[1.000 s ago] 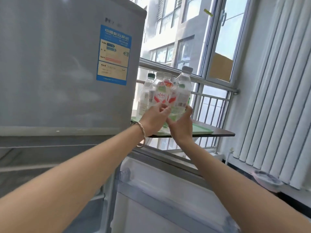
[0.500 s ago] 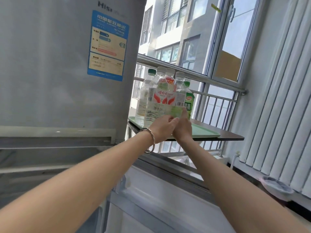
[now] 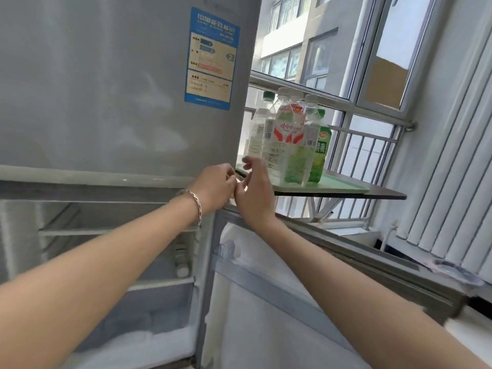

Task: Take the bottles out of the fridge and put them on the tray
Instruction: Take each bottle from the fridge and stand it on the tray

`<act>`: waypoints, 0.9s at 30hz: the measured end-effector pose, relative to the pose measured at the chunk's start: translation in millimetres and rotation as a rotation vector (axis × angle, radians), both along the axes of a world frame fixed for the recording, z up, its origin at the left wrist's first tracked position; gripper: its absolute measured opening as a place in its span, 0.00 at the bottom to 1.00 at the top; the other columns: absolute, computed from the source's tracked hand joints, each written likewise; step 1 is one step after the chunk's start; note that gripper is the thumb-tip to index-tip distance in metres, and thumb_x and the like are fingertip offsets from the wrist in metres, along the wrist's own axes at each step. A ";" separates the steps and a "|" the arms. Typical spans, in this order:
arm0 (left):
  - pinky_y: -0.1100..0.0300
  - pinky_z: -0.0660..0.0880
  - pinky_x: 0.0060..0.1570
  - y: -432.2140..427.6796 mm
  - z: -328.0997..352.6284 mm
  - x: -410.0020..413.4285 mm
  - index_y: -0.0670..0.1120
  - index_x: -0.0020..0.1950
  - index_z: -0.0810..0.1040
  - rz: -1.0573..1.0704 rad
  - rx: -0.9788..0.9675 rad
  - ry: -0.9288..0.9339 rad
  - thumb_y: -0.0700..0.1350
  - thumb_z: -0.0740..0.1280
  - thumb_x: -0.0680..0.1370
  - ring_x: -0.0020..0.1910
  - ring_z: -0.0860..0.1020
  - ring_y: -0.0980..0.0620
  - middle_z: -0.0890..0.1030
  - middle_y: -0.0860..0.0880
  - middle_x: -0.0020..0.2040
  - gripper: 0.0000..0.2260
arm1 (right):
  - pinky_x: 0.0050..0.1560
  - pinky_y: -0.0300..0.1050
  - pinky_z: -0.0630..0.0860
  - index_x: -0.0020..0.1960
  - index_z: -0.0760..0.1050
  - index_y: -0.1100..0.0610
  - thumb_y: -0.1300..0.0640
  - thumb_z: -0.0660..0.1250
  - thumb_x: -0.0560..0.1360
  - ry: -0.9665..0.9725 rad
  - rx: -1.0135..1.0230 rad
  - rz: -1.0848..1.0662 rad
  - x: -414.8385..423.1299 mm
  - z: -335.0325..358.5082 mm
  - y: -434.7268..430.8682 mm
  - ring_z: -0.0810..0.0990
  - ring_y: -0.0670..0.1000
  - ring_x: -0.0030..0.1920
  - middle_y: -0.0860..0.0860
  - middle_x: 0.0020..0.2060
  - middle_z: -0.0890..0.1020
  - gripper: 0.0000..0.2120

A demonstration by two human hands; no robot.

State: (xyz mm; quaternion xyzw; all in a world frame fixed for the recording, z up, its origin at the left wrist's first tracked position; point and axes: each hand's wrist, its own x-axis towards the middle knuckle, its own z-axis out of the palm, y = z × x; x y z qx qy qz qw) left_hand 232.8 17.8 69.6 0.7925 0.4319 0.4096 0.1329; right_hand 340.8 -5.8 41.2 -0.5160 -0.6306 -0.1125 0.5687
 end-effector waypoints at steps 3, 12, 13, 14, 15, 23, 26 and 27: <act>0.51 0.77 0.47 6.6 -28.4 -42.4 0.44 0.46 0.79 0.073 -0.037 0.105 0.44 0.59 0.77 0.46 0.80 0.42 0.84 0.42 0.46 0.09 | 0.51 0.50 0.75 0.60 0.71 0.56 0.66 0.61 0.73 0.071 -0.186 0.110 -42.3 -31.8 4.0 0.78 0.54 0.50 0.53 0.55 0.77 0.17; 0.53 0.76 0.48 47.2 -155.2 -118.8 0.42 0.53 0.78 0.257 -0.322 0.269 0.48 0.59 0.75 0.51 0.80 0.39 0.83 0.40 0.52 0.14 | 0.55 0.46 0.73 0.69 0.68 0.60 0.59 0.63 0.76 -0.066 -0.984 0.140 -106.9 -167.6 88.1 0.76 0.61 0.63 0.59 0.63 0.76 0.22; 0.53 0.76 0.49 54.8 -167.5 -121.7 0.41 0.55 0.79 0.275 -0.355 0.276 0.46 0.59 0.76 0.51 0.81 0.39 0.83 0.39 0.53 0.15 | 0.57 0.46 0.74 0.68 0.70 0.59 0.58 0.63 0.76 -0.125 -1.030 0.125 -107.9 -179.9 101.3 0.76 0.61 0.64 0.58 0.63 0.77 0.21; 0.53 0.77 0.51 61.4 -176.8 -122.5 0.40 0.57 0.78 0.292 -0.374 0.270 0.45 0.59 0.77 0.54 0.80 0.39 0.83 0.39 0.55 0.14 | 0.59 0.47 0.74 0.69 0.70 0.58 0.56 0.63 0.75 -0.160 -1.071 0.099 -107.9 -191.9 114.9 0.76 0.60 0.64 0.58 0.63 0.77 0.23; 0.53 0.76 0.55 68.1 -185.3 -122.8 0.41 0.60 0.77 0.312 -0.389 0.254 0.44 0.60 0.77 0.57 0.79 0.40 0.81 0.39 0.58 0.15 | 0.61 0.47 0.73 0.72 0.66 0.57 0.54 0.63 0.74 -0.188 -1.105 0.077 -107.7 -202.7 127.1 0.75 0.60 0.65 0.59 0.65 0.76 0.26; 0.57 0.71 0.60 99.5 -237.2 -121.6 0.45 0.68 0.72 0.380 -0.464 0.260 0.45 0.60 0.78 0.63 0.76 0.43 0.75 0.43 0.68 0.18 | 0.64 0.52 0.74 0.70 0.62 0.51 0.52 0.62 0.73 -0.278 -1.268 -0.036 -103.6 -273.6 204.5 0.73 0.61 0.65 0.60 0.65 0.73 0.26; 0.58 0.71 0.60 99.0 -255.1 -127.2 0.46 0.68 0.73 0.367 -0.477 0.285 0.45 0.61 0.78 0.63 0.76 0.45 0.74 0.45 0.67 0.18 | 0.61 0.50 0.76 0.71 0.64 0.52 0.53 0.60 0.72 -0.329 -1.313 -0.065 -97.7 -294.6 226.9 0.75 0.59 0.63 0.58 0.63 0.74 0.27; 0.59 0.71 0.60 97.3 -260.2 -128.7 0.47 0.68 0.72 0.361 -0.490 0.287 0.45 0.61 0.78 0.63 0.76 0.45 0.74 0.46 0.67 0.18 | 0.61 0.50 0.77 0.71 0.64 0.53 0.53 0.60 0.73 -0.345 -1.321 -0.068 -94.2 -298.3 229.5 0.75 0.59 0.63 0.58 0.64 0.74 0.27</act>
